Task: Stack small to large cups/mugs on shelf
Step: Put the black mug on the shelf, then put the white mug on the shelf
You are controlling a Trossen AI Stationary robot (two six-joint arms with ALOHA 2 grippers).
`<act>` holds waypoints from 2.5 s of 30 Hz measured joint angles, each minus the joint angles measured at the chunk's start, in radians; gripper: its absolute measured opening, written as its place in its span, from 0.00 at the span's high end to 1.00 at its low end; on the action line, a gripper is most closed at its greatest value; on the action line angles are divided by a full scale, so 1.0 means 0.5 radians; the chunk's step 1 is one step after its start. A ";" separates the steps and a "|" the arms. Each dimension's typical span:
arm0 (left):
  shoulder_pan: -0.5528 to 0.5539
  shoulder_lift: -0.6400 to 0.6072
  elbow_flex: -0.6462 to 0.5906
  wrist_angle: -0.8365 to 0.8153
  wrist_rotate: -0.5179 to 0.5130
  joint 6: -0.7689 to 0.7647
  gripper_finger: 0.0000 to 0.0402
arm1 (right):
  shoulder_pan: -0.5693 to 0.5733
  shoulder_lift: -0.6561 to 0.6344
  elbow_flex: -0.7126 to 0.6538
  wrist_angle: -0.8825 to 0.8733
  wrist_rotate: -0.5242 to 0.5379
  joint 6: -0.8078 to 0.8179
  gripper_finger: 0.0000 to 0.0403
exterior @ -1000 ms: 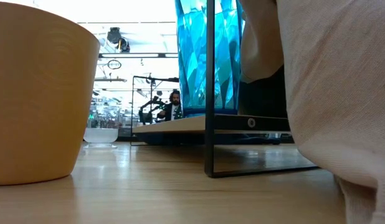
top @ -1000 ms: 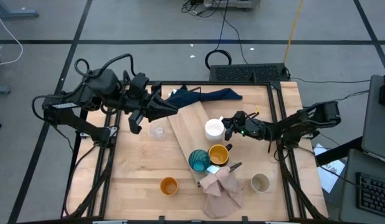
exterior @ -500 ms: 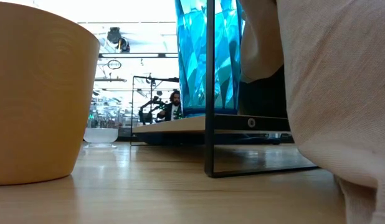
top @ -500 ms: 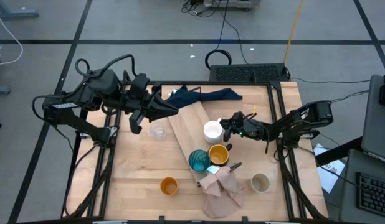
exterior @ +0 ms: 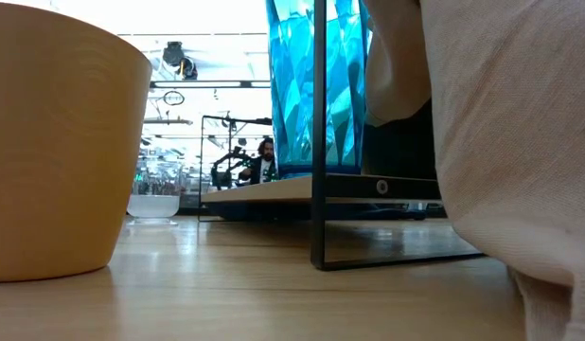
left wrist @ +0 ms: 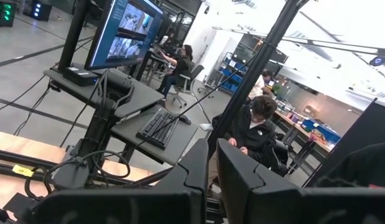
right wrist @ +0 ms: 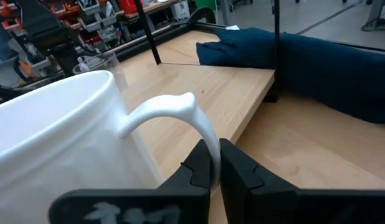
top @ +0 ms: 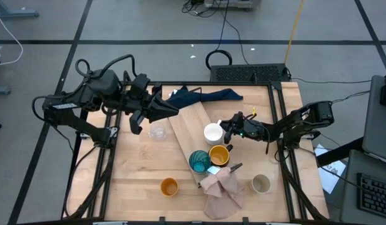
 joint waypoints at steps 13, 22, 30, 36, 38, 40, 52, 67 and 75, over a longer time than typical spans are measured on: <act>-0.007 0.000 0.000 0.000 0.000 -0.022 0.92 | 0.000 0.000 0.000 0.022 -0.060 -0.041 0.98; -0.007 0.000 0.000 0.000 0.001 -0.038 0.92 | 0.000 0.000 0.001 0.032 -0.065 -0.056 0.96; -0.006 0.000 0.000 0.000 0.001 -0.052 0.92 | -0.003 0.000 0.079 -0.010 -0.066 -0.080 0.95; -0.007 0.000 0.000 0.000 0.016 -0.091 0.92 | -0.016 0.001 0.107 -0.100 -0.109 -0.088 0.95; -0.010 0.000 0.000 0.000 0.016 -0.096 0.92 | -0.023 0.001 0.107 -0.118 -0.116 -0.087 0.95; -0.014 0.000 0.000 0.000 0.016 -0.096 0.92 | -0.023 0.001 0.107 -0.118 -0.117 -0.094 0.95; -0.015 0.000 0.000 0.000 0.018 -0.090 0.92 | -0.026 0.001 0.106 -0.118 -0.159 -0.120 0.94; -0.015 0.000 0.000 0.000 0.018 -0.084 0.92 | -0.083 0.002 0.105 -0.063 -0.157 -0.034 0.63; -0.015 0.000 0.000 0.000 0.019 -0.085 0.92 | -0.089 0.002 0.105 -0.123 -0.176 -0.018 0.62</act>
